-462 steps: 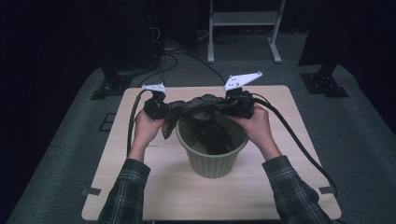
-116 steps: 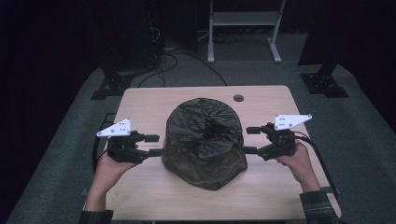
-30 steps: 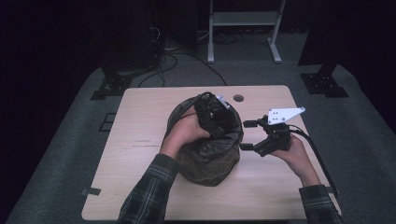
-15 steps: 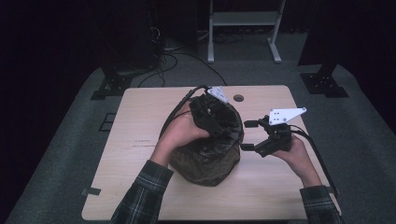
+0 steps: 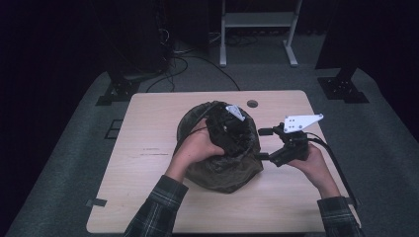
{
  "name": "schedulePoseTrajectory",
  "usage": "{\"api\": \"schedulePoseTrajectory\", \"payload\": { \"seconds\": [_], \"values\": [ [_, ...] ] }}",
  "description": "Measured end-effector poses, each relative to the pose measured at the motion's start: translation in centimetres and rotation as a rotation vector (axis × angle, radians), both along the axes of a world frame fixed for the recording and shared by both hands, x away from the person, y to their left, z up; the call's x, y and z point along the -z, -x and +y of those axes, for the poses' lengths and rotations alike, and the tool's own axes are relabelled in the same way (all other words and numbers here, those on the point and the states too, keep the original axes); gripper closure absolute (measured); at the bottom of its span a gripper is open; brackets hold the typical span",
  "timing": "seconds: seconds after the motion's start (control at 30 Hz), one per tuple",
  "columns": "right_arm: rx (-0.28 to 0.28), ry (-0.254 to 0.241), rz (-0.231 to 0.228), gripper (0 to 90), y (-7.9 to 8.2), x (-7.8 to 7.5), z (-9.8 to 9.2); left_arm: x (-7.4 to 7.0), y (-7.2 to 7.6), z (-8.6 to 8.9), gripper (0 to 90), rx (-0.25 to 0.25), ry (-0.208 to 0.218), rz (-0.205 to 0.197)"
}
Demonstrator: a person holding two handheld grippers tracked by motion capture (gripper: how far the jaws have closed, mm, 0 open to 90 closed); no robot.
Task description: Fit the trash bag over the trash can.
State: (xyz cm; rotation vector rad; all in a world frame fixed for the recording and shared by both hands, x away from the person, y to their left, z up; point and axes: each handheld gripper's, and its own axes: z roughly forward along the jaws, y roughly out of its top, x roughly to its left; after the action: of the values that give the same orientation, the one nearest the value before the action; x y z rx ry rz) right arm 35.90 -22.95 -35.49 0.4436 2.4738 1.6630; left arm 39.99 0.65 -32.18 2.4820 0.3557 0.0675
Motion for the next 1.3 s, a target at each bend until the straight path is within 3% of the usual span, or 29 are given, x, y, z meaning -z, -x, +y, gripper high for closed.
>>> {"api": "schedulePoseTrajectory", "payload": {
  "seconds": [0.17,0.2,0.27,0.37,0.43,0.53,0.57,0.77,0.93,1.13,1.3],
  "values": [
    [0.001,-0.001,0.003,10.9,0.0,0.0,0.0,0.5,-0.2,-0.3,0.0,-0.007,-0.061,0.01],
    [0.001,0.001,0.003,10.9,0.0,0.0,0.0,0.8,-0.2,-0.5,0.0,-0.018,-0.093,0.005],
    [0.001,0.003,0.004,10.8,0.0,0.0,0.0,0.8,-0.2,-0.5,0.0,-0.018,-0.095,0.005],
    [0.0,0.004,0.005,10.9,0.0,0.0,0.0,-0.1,-0.3,0.1,0.0,-0.026,-0.05,-0.013],
    [0.0,0.003,0.006,10.8,0.0,0.0,0.0,-0.4,-0.5,0.4,0.0,-0.033,-0.047,-0.019],
    [0.002,0.001,0.004,10.9,0.0,0.0,-0.1,-1.1,-1.0,1.2,0.0,-0.066,-0.064,-0.036],
    [0.002,0.0,0.001,10.8,0.0,-0.1,-0.1,-1.3,-1.4,1.6,0.0,-0.102,-0.063,-0.041],
    [0.001,-0.001,0.001,10.9,0.0,0.0,0.0,-1.0,-2.9,2.2,0.0,-0.176,-0.108,-0.036],
    [0.0,0.005,0.003,10.9,0.1,0.0,-0.1,0.2,-4.1,2.1,0.0,-0.187,-0.134,-0.013],
    [0.008,-0.003,0.004,10.8,0.1,0.1,-0.5,1.0,-4.6,1.8,0.0,-0.188,-0.177,-0.023],
    [0.01,-0.001,0.007,10.8,0.1,0.1,-0.6,0.6,-4.4,1.8,0.0,-0.178,-0.148,-0.019]
  ]
}}
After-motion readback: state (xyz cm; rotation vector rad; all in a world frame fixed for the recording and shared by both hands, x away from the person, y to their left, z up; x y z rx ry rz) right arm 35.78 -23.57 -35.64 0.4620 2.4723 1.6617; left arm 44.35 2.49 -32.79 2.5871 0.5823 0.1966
